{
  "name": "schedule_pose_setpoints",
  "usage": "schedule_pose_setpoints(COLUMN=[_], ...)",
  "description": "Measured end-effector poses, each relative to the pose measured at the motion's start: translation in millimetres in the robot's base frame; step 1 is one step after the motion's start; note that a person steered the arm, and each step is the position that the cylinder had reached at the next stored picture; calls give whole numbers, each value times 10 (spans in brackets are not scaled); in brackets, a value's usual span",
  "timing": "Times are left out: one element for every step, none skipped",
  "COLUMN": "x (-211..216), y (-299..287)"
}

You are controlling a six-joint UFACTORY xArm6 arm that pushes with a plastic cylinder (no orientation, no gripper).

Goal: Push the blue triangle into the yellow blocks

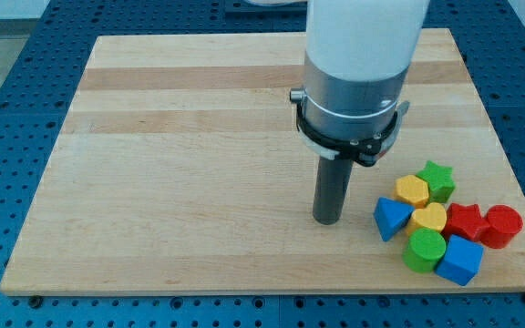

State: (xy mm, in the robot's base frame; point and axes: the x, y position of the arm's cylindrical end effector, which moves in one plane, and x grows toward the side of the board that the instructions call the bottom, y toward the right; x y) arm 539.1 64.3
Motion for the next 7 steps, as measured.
schedule_pose_setpoints(x=[169, 225, 262, 262, 262, 262, 262], y=[189, 188, 196, 314, 335, 339, 353])
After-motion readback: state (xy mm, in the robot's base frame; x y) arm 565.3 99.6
